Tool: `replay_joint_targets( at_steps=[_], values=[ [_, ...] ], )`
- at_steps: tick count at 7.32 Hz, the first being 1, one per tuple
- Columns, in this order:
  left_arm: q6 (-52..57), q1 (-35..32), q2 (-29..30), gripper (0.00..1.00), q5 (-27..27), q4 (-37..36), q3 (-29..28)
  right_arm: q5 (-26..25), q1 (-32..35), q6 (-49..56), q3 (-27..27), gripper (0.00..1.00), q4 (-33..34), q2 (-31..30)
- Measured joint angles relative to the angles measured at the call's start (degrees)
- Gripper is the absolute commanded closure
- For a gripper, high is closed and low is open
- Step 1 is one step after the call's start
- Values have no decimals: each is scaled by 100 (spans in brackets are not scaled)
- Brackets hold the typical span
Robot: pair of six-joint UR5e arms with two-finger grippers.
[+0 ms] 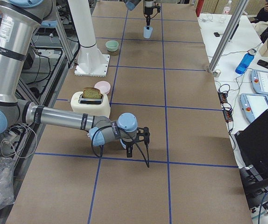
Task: Stack blue cups with both arms
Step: 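Carry the light blue cup with the left gripper toward the table center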
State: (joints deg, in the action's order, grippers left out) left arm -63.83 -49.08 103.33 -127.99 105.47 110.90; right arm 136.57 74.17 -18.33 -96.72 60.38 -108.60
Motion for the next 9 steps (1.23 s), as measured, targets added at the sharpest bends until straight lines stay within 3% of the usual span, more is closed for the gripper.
replay_joint_targets(
  at_steps=[5, 6, 8, 9],
  values=[
    [-1166, 474, 938, 100, 140, -411, -12, -22, -226, -17, 367, 0, -433, -1],
    [-1247, 527, 1004, 100, 204, -423, -26, -24, -249, -20, 377, 12, -443, 2],
    [-1376, 694, 1219, 100, 318, -579, -61, -27, -288, -33, 381, 91, -446, 8],
    [-1438, 807, 1381, 100, 441, -704, -101, -31, -296, -37, 382, 100, -443, 17]
  ],
)
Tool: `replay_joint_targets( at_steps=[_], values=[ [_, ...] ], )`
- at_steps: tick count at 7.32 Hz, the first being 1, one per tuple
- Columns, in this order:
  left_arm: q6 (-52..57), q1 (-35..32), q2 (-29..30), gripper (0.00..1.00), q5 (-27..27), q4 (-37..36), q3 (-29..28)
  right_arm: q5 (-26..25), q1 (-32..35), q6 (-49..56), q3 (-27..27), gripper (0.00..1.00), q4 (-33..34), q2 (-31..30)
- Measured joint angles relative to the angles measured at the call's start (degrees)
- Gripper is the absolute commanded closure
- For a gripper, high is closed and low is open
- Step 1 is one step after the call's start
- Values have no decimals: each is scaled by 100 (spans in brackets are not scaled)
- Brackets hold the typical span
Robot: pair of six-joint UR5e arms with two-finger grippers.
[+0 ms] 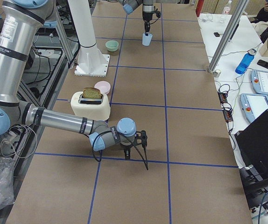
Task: Stack blue cups with both arms
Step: 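Carry the light blue cup with the left gripper toward the table center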
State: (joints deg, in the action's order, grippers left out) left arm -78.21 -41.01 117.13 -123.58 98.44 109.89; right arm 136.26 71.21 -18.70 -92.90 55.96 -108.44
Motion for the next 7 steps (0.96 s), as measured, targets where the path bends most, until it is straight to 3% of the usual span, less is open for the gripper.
replay_joint_targets(
  at_steps=[7],
  values=[
    [-316, 542, 773, 100, 514, -160, -663, 100, 1, -10, 27, 100, 40, 208]
  ],
)
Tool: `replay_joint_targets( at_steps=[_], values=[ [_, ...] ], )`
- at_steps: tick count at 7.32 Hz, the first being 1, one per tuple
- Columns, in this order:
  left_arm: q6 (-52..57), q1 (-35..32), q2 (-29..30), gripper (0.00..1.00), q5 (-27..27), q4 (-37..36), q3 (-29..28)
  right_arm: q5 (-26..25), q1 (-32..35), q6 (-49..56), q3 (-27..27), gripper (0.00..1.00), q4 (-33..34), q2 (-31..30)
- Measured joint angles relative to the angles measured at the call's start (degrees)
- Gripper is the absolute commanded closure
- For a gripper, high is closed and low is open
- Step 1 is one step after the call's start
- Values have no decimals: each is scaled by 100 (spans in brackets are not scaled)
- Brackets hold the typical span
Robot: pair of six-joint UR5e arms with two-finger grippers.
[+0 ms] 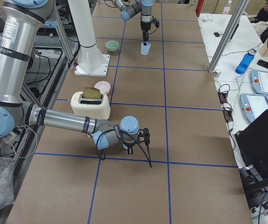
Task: Stack blue cups with both arms
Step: 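Carry the light blue cup with the left gripper toward the table center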
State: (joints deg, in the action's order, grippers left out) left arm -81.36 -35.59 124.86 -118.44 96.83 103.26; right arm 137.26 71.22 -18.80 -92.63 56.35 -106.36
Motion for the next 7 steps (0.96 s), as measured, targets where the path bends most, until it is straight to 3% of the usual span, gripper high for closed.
replay_joint_targets(
  at_steps=[4, 7],
  values=[
    [-126, 314, 296, 100, 393, 17, -389, 340, 352, 7, -63, 100, 837, 615],
    [-318, 604, 399, 100, 755, 62, -564, 544, 704, 15, -481, 100, 2127, 1255]
  ],
)
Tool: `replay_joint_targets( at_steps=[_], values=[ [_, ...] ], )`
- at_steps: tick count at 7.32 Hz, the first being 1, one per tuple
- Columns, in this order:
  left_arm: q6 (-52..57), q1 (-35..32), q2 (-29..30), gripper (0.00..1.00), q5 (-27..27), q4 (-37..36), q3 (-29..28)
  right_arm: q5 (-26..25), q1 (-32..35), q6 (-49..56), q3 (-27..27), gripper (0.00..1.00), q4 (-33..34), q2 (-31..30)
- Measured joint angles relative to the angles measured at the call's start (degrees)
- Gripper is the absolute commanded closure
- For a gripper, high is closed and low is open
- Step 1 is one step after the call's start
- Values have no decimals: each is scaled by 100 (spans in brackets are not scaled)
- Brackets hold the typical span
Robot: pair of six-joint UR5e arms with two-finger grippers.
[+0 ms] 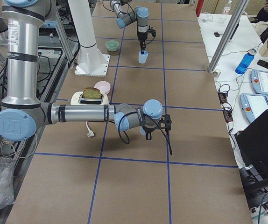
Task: Stack blue cups with both arms
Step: 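Carry the light blue cup with the left gripper toward the table center, then release the cup at center with left gripper while right grasps other cup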
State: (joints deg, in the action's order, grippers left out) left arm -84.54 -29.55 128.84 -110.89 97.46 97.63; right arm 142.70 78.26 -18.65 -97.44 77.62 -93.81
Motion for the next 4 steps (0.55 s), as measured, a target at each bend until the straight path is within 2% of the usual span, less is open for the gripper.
replay_joint_targets(
  at_steps=[2, 4],
  values=[
    [-53, 123, 55, 100, 148, 9, -68, 5, 87, 1, -395, 100, 1193, 627],
    [-61, 187, 103, 100, 223, 18, -162, 4, 154, 1, -530, 100, 1952, 1152]
  ],
)
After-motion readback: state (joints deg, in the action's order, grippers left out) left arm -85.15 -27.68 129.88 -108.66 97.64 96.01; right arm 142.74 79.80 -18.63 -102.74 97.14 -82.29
